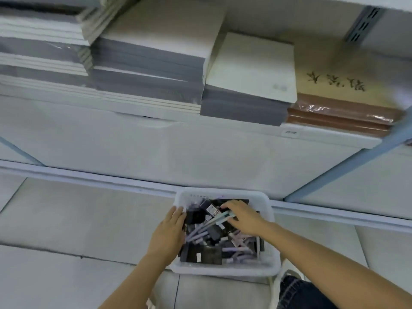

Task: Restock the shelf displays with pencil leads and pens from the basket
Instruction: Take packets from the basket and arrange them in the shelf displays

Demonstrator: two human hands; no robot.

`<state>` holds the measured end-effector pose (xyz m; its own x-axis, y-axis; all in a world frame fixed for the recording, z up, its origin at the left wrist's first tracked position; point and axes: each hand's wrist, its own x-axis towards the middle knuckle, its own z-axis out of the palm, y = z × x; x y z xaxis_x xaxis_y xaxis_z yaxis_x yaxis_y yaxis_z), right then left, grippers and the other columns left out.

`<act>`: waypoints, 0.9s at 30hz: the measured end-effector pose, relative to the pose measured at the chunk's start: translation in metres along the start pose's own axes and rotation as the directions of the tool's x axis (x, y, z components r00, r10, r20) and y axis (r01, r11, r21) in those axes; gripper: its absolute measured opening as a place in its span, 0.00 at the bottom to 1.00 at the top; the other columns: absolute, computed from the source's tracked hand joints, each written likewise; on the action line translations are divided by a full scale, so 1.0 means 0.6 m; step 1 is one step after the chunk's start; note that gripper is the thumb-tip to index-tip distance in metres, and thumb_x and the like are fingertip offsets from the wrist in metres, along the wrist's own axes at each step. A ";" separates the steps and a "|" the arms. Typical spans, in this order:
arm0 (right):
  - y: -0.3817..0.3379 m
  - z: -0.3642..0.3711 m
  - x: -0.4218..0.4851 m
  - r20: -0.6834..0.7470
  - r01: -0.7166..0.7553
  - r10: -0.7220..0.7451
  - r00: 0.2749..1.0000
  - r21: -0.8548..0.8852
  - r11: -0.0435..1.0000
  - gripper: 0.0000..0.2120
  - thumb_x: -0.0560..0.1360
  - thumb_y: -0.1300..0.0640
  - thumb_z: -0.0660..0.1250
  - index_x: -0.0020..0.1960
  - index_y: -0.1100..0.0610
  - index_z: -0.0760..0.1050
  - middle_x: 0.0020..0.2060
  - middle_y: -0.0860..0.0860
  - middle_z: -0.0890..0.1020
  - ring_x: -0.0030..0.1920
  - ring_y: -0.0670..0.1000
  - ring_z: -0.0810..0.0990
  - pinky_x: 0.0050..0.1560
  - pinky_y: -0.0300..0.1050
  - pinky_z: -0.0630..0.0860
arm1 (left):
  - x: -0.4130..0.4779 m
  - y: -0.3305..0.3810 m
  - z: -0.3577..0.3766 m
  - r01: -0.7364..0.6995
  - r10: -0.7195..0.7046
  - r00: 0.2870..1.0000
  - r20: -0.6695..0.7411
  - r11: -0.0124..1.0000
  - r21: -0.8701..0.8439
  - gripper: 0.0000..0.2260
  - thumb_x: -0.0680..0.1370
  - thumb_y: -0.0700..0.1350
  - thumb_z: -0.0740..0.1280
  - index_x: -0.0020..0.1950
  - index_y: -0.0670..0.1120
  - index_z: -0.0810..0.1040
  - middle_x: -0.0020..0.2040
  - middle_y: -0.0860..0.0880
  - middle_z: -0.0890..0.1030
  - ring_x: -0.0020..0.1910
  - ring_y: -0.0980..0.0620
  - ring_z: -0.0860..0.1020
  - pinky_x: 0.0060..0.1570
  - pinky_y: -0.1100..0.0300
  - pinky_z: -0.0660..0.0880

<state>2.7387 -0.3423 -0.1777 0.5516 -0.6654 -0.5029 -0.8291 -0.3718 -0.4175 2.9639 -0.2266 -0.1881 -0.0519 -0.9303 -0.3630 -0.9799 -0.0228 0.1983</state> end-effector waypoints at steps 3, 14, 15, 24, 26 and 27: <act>0.029 0.041 0.023 -0.070 0.001 -0.011 0.998 -0.137 0.991 0.22 0.78 0.57 0.63 0.71 0.54 0.66 0.70 0.51 0.64 0.68 0.53 0.65 0.64 0.48 0.67 | 0.001 0.000 0.010 0.017 -0.017 0.999 -0.051 1.000 -0.013 0.25 0.84 0.48 0.53 0.80 0.45 0.49 0.80 0.51 0.47 0.79 0.52 0.43 0.75 0.62 0.47; 0.062 0.065 0.038 -0.141 0.052 -0.108 0.984 -0.354 0.934 0.16 0.79 0.47 0.61 0.63 0.54 0.71 0.58 0.51 0.70 0.59 0.52 0.68 0.57 0.46 0.66 | 0.000 0.002 0.007 -0.008 -0.004 0.996 -0.088 0.990 -0.143 0.22 0.83 0.46 0.58 0.76 0.43 0.62 0.79 0.48 0.56 0.79 0.49 0.48 0.75 0.58 0.54; 0.064 0.059 0.035 -0.127 0.088 -0.140 0.982 -0.348 0.933 0.14 0.80 0.48 0.60 0.62 0.54 0.71 0.58 0.50 0.71 0.58 0.51 0.69 0.57 0.46 0.66 | 0.001 0.002 0.005 -0.011 -0.005 0.995 -0.097 0.986 -0.165 0.21 0.82 0.45 0.59 0.75 0.43 0.64 0.78 0.48 0.58 0.79 0.48 0.50 0.75 0.56 0.57; 0.014 -0.054 0.016 0.079 0.250 -0.240 0.967 -0.156 0.956 0.07 0.81 0.47 0.58 0.45 0.45 0.66 0.38 0.47 0.76 0.39 0.50 0.75 0.40 0.49 0.71 | 0.031 0.048 -0.049 -0.217 0.118 0.958 -0.260 0.893 -0.394 0.20 0.79 0.46 0.67 0.70 0.43 0.72 0.67 0.45 0.74 0.66 0.45 0.71 0.64 0.54 0.67; -0.013 -0.051 0.015 0.108 0.308 -0.300 0.948 -0.064 0.949 0.07 0.80 0.47 0.62 0.47 0.49 0.72 0.37 0.47 0.77 0.39 0.50 0.75 0.40 0.48 0.71 | 0.035 0.068 -0.054 -0.192 0.175 0.981 -0.081 0.873 -0.448 0.19 0.80 0.49 0.64 0.70 0.45 0.70 0.59 0.48 0.78 0.57 0.48 0.76 0.54 0.58 0.71; -0.025 -0.049 0.015 0.115 0.328 -0.325 0.939 -0.010 0.945 0.08 0.79 0.48 0.63 0.47 0.52 0.74 0.38 0.48 0.78 0.38 0.50 0.76 0.40 0.47 0.71 | 0.034 0.074 -0.052 -0.169 0.181 0.983 -0.015 0.879 -0.446 0.16 0.81 0.49 0.62 0.66 0.45 0.72 0.51 0.49 0.80 0.50 0.48 0.78 0.46 0.59 0.71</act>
<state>2.7530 -0.3618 -0.1536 0.7974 -0.4295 -0.4239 -0.6034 -0.5758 -0.5517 2.9252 -0.2578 -0.1580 -0.2259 -0.9245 -0.3072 -0.7666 -0.0259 0.6416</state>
